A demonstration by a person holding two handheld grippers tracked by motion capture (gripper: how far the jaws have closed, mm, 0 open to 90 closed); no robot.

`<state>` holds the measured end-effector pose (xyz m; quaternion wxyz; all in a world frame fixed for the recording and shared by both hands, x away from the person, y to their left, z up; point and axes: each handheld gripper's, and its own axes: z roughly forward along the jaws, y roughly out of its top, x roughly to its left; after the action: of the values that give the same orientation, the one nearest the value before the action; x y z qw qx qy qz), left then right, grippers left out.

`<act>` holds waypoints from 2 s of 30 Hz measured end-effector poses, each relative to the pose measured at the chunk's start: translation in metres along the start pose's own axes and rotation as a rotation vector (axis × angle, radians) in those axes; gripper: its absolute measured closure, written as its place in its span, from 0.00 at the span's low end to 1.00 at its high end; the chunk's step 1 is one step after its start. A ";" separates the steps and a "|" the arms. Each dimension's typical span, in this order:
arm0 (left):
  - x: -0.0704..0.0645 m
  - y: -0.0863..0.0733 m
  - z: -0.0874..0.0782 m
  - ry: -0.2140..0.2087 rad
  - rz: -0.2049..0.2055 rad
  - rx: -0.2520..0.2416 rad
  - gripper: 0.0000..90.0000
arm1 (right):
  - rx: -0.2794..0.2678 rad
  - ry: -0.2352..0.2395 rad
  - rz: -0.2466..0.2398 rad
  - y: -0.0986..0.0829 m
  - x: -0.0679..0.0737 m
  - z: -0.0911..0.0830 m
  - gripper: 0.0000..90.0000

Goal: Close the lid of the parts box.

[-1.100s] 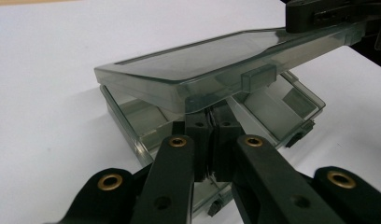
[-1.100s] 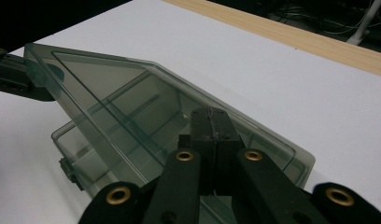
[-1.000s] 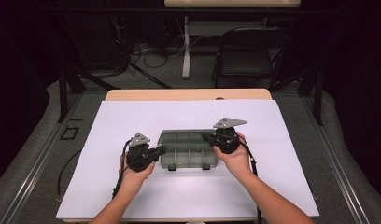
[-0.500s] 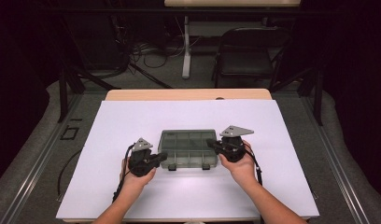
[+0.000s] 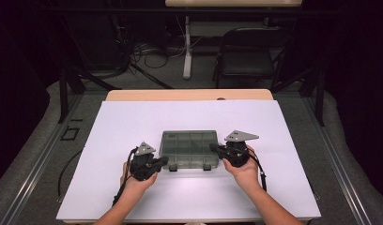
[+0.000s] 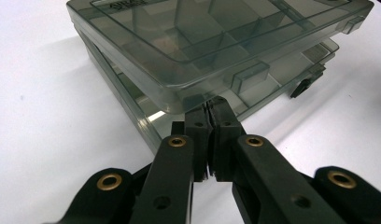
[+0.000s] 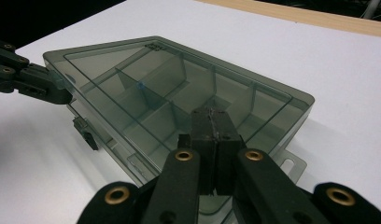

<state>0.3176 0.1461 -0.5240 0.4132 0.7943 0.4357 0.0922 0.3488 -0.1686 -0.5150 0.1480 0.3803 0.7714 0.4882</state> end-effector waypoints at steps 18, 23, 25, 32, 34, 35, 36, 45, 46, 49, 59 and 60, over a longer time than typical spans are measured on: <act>0.006 -0.017 -0.001 -0.026 -0.038 0.012 0.97 | 0.048 0.026 0.007 -0.012 0.002 0.007 1.00; 0.005 -0.018 0.000 -0.030 -0.040 0.013 0.97 | 0.049 0.032 0.012 -0.014 0.001 0.008 1.00; 0.005 -0.019 0.000 -0.033 -0.038 0.023 0.96 | 0.054 0.033 0.014 -0.015 0.001 0.009 1.00; 0.002 -0.020 -0.005 -0.034 -0.020 0.036 0.95 | 0.057 0.040 0.033 -0.017 0.000 0.010 1.00; 0.000 -0.019 -0.009 -0.028 -0.008 0.027 0.95 | 0.057 0.044 0.033 -0.018 0.000 0.011 1.00; -0.001 -0.018 -0.011 -0.030 -0.011 0.018 0.95 | 0.059 0.047 0.037 -0.018 -0.001 0.010 1.00; -0.002 -0.016 -0.013 -0.033 -0.012 0.004 0.95 | 0.056 0.046 0.040 -0.018 -0.001 0.011 1.00; 0.003 0.005 -0.011 0.010 0.010 -0.053 0.96 | 0.054 0.054 0.047 -0.019 -0.002 0.010 1.00; 0.004 0.006 -0.010 0.015 0.010 -0.052 0.96 | 0.051 0.051 0.047 -0.019 -0.001 0.010 1.00; 0.007 0.006 -0.007 0.019 0.002 -0.047 0.97 | 0.065 0.048 0.044 -0.019 -0.001 0.009 1.00; 0.010 0.004 0.000 0.020 0.006 -0.030 0.98 | 0.062 0.045 0.034 -0.020 -0.001 0.009 1.00; 0.010 0.003 0.001 0.020 0.010 -0.023 0.98 | 0.063 0.045 0.035 -0.020 0.000 0.010 1.00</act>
<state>0.3262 0.1527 -0.5248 0.4177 0.7905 0.4349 0.1071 0.3459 -0.1676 -0.5372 0.1099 0.3869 0.7828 0.4748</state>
